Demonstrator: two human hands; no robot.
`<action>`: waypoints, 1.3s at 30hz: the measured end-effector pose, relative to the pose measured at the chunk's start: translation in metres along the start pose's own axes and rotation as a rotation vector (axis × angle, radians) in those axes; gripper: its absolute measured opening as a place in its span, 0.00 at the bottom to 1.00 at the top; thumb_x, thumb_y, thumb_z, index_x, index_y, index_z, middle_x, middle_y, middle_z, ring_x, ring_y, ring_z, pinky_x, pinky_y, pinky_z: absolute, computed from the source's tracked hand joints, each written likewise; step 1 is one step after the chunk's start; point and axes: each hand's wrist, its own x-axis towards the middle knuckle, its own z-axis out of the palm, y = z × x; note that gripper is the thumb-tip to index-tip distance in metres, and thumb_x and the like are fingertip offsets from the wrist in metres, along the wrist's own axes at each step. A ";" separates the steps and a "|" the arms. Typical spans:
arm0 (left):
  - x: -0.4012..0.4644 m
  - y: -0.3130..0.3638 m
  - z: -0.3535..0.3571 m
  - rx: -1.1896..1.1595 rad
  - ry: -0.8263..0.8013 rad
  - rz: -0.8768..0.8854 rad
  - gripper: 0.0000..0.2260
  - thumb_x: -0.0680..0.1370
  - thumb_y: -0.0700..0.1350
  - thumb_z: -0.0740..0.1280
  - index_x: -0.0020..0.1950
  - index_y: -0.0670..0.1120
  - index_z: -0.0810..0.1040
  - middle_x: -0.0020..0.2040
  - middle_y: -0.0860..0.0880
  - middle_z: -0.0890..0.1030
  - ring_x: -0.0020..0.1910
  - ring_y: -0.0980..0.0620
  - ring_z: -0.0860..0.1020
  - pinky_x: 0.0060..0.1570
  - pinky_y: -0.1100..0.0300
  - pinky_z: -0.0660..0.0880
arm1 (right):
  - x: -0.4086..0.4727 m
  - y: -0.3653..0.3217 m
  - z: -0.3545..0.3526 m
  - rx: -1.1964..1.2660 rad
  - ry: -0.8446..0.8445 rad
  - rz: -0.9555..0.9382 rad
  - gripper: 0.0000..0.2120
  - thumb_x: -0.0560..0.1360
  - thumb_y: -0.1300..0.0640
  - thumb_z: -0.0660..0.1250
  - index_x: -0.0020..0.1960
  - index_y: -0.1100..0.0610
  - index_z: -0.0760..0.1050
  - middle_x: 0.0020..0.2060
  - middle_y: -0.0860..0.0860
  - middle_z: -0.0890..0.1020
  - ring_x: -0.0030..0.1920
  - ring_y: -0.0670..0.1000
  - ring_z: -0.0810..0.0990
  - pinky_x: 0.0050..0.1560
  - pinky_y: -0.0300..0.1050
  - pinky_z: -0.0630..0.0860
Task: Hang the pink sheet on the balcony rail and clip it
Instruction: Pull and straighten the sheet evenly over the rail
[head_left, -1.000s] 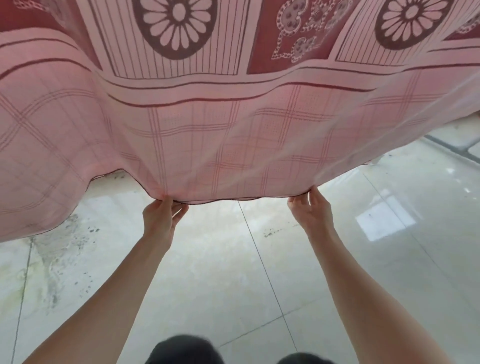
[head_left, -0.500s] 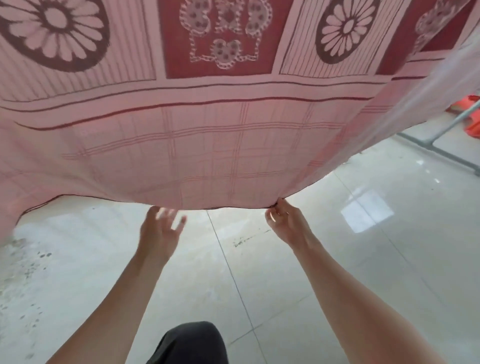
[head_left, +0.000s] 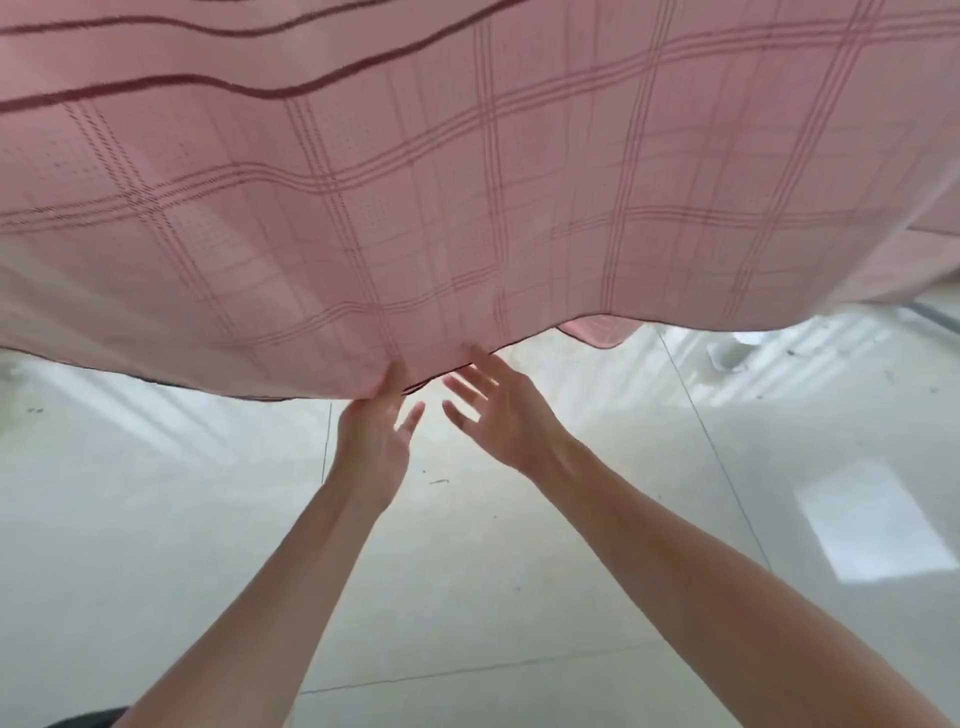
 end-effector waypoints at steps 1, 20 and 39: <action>-0.001 0.002 0.002 -0.028 0.029 0.015 0.12 0.77 0.44 0.64 0.60 0.47 0.74 0.60 0.51 0.79 0.59 0.54 0.76 0.57 0.55 0.71 | -0.001 -0.011 -0.002 0.029 0.000 -0.007 0.03 0.76 0.54 0.64 0.47 0.51 0.76 0.49 0.48 0.78 0.54 0.49 0.75 0.52 0.45 0.72; -0.005 0.012 -0.002 -0.114 0.218 0.066 0.05 0.79 0.39 0.60 0.46 0.43 0.75 0.34 0.49 0.82 0.38 0.53 0.82 0.45 0.57 0.81 | -0.010 -0.089 -0.065 0.061 -0.007 -0.224 0.06 0.76 0.60 0.63 0.41 0.53 0.72 0.41 0.47 0.80 0.46 0.47 0.79 0.49 0.43 0.72; -0.006 0.024 0.019 -0.142 -0.080 0.043 0.08 0.80 0.37 0.55 0.51 0.41 0.74 0.39 0.46 0.80 0.42 0.50 0.81 0.45 0.53 0.81 | -0.006 -0.026 -0.030 -0.043 -0.051 0.119 0.18 0.77 0.51 0.62 0.64 0.58 0.71 0.59 0.62 0.76 0.58 0.65 0.78 0.59 0.59 0.75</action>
